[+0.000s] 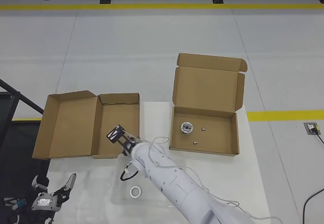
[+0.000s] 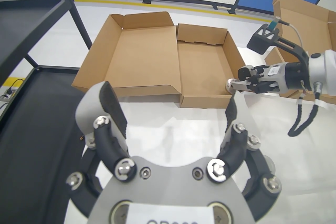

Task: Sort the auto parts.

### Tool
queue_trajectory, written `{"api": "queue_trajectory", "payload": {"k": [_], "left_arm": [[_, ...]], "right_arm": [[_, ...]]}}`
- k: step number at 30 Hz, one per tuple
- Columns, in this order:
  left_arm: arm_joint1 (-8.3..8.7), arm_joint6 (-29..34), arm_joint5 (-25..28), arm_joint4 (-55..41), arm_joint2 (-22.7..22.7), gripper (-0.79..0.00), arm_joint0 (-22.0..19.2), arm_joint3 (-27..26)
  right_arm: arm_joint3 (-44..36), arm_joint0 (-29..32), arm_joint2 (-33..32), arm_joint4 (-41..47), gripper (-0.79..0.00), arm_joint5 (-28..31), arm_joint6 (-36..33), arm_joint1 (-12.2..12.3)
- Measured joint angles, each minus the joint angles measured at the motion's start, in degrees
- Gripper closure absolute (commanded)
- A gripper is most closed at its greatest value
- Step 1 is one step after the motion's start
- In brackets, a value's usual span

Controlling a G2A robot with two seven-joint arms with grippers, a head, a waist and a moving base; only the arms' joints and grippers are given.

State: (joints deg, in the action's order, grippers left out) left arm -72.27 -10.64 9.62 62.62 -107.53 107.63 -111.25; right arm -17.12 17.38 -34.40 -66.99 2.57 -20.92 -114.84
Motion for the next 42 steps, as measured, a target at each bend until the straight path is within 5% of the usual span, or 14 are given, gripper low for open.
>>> {"api": "queue_trajectory", "payload": {"k": [13,22,32,34,36,42], "left_arm": [[-0.14,0.3,0.5,-0.3,-0.6,-0.785,-0.2,0.1],[-0.2,0.8,1.1,0.3,-0.2,-0.785,-0.9,0.0],[0.04,2.8,3.7,1.7,-0.9,-0.785,-1.9,0.6],[0.18,3.5,5.2,2.4,-1.1,-0.785,-1.7,0.8],[0.32,4.5,7.3,2.1,-1.3,-0.785,-1.7,1.1],[1.15,8.5,17.0,2.5,-3.3,-0.785,-1.0,1.8]], "right_arm": [[-3.7,0.5,-1.3,-1.0,-0.369,0.9,7.4,0.5],[-17.1,6.1,-3.2,-7.2,-0.372,8.0,13.4,5.0],[-58.4,28.5,-12.1,-22.8,-0.391,16.8,-3.4,15.0],[-64.6,32.3,-13.8,-24.0,-0.502,20.0,-7.7,16.2],[-69.6,35.4,-14.9,-24.0,-0.785,23.6,-12.9,17.0],[-72.4,37.4,-15.8,-22.2,-0.785,26.7,-27.9,17.6]]}}
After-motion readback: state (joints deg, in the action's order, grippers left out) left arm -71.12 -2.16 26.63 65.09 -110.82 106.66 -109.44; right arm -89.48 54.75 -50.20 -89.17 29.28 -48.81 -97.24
